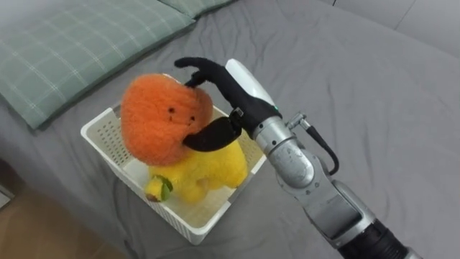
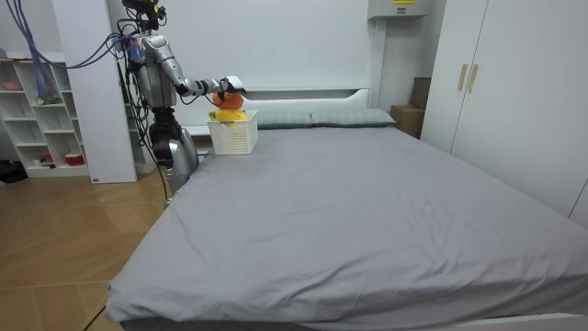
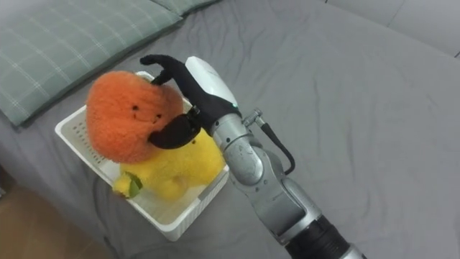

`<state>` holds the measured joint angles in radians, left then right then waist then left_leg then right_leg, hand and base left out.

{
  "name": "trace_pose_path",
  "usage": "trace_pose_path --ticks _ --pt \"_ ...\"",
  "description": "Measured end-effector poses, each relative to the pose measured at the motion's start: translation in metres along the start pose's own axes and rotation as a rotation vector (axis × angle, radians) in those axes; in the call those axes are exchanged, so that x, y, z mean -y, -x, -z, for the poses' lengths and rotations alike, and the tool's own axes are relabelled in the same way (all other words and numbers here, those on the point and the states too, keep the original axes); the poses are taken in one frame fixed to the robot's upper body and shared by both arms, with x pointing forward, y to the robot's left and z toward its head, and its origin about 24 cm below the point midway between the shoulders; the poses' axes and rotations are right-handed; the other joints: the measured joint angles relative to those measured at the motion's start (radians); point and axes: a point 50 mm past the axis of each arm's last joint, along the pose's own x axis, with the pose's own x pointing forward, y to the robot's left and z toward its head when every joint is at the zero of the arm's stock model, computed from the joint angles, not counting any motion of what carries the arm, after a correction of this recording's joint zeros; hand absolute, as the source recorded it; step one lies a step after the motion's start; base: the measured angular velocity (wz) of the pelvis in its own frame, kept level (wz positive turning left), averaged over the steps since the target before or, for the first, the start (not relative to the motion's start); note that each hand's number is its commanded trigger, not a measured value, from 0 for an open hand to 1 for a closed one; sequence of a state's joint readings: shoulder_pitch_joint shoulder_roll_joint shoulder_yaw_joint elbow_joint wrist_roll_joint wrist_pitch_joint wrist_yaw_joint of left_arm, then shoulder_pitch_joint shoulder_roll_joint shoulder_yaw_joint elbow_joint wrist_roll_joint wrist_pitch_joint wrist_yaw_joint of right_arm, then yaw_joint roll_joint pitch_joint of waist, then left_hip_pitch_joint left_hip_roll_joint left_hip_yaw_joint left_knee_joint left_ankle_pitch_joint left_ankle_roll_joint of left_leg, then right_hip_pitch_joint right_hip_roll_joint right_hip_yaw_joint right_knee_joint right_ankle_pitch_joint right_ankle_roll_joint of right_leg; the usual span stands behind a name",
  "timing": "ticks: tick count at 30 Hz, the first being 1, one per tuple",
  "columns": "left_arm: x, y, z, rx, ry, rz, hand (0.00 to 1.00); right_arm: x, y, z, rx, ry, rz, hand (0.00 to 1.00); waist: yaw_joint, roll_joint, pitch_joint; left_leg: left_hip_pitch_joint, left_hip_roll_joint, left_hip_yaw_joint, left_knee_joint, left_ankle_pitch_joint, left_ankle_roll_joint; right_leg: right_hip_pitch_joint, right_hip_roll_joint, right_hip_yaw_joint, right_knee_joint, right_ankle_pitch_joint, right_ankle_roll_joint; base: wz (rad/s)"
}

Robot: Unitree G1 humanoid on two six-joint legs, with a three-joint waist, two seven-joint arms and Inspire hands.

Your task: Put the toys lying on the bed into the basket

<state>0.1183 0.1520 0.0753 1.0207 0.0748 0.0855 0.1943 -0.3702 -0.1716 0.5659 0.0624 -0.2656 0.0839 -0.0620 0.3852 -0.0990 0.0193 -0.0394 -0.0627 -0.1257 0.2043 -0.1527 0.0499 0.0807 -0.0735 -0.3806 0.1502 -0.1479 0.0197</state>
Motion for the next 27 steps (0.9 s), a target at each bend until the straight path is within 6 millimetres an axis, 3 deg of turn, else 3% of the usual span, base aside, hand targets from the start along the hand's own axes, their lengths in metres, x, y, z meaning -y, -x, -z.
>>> trace_pose_path --ticks 18,27 --pt "-0.0012 0.0003 0.0023 -0.006 -0.005 -0.023 0.00 0.0040 0.0022 0.0051 -0.014 0.024 0.000 0.00 0.001 -0.003 -0.0025 0.018 0.004 0.018 -0.006 0.000 0.000 0.003 0.002 0.022 0.000 0.000 0.000 -0.02" --pt "-0.0011 0.0004 0.0026 -0.007 -0.005 -0.022 0.00 0.0058 0.0022 0.0055 -0.015 0.041 0.007 0.00 -0.001 0.002 0.0002 0.018 0.004 0.018 -0.006 0.000 0.000 0.004 0.002 0.022 0.000 0.000 0.000 0.00"
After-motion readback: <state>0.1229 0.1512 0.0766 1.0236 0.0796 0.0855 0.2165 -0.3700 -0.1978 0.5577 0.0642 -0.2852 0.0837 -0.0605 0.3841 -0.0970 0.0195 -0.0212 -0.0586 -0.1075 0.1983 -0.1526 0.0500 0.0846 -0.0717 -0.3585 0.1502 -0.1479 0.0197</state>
